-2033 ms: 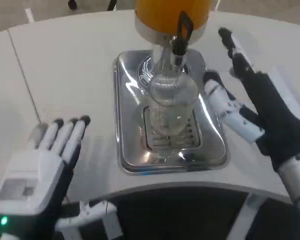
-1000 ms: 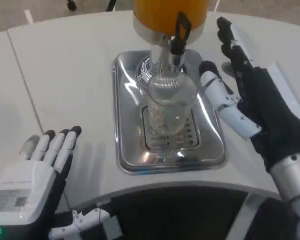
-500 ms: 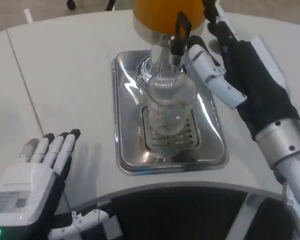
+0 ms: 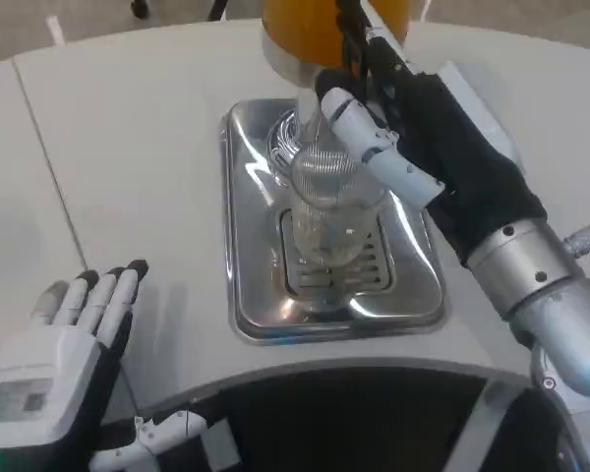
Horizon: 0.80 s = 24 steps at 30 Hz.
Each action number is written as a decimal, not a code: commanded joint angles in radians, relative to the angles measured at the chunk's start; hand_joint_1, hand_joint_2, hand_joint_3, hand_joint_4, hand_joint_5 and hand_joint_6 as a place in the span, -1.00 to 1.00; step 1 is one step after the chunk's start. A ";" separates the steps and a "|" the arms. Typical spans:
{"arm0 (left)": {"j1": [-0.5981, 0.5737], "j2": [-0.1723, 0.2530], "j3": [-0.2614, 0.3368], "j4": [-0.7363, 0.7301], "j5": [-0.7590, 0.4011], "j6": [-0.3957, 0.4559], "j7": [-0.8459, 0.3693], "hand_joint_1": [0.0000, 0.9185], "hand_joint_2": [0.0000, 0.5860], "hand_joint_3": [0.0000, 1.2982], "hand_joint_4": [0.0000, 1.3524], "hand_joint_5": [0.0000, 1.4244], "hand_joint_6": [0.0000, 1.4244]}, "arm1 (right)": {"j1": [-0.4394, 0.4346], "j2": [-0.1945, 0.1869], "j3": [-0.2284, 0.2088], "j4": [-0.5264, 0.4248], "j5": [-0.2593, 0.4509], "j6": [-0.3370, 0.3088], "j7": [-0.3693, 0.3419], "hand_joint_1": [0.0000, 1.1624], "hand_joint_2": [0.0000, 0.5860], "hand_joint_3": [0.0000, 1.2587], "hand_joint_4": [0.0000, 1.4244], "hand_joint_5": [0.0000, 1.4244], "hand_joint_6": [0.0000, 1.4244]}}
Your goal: Grasp the cup under the faucet to collect the drink, then remove the cup.
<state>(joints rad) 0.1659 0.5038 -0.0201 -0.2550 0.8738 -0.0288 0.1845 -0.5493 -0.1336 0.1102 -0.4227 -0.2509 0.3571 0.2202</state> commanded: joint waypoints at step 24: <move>-0.031 -0.047 0.012 0.060 -0.041 0.016 0.053 -1.00 -0.56 -1.00 -1.00 -1.00 -1.00 | -0.161 -0.236 0.215 0.013 -0.157 0.094 0.209 -0.70 0.86 -0.91 -1.00 -0.97 -0.89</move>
<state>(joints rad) 0.1377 0.4662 -0.0110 -0.2055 0.8301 -0.0229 0.2204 -0.7007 -0.3484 0.2669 -0.4341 -0.3796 0.4547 0.3701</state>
